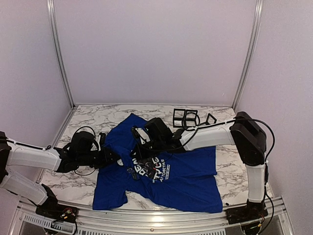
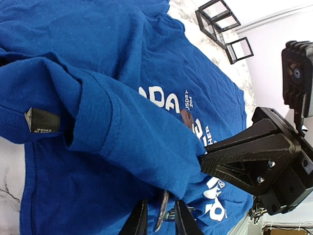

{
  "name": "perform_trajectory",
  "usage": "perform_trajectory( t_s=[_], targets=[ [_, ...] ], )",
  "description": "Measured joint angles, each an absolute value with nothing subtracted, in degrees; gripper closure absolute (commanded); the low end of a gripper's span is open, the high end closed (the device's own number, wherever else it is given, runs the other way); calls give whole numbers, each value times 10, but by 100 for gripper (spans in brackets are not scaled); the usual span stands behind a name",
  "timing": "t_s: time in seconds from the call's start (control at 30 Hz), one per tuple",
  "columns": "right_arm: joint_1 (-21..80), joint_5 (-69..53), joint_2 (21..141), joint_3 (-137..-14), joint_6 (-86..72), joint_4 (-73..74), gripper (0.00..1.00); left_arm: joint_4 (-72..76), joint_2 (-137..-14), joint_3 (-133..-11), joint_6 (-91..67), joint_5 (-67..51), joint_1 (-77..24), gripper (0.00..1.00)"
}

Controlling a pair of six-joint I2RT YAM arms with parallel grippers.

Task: Remove the brooch from the garment
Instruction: Pick up the brooch from the flattened clothing.

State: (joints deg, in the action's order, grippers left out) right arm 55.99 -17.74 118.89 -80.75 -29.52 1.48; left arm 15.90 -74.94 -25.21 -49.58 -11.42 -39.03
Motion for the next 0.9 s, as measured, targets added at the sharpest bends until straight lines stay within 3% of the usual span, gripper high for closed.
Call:
perform_trajectory(
  t_s=[0.23, 0.3, 0.63, 0.9],
  targets=[
    [560, -177, 1189, -808, -289, 18, 100, 122, -760, -274, -472, -137, -383, 91],
    [560, -177, 1189, -808, -288, 19, 100, 116, -764, -281, -467, -142, -381, 100],
    [562, -177, 1189, -808, -287, 23, 100, 108, -769, -295, -465, -144, -378, 100],
    [566, -180, 1189, -808, -293, 22, 100, 87, -662, -278, -487, -19, -418, 100]
  ],
)
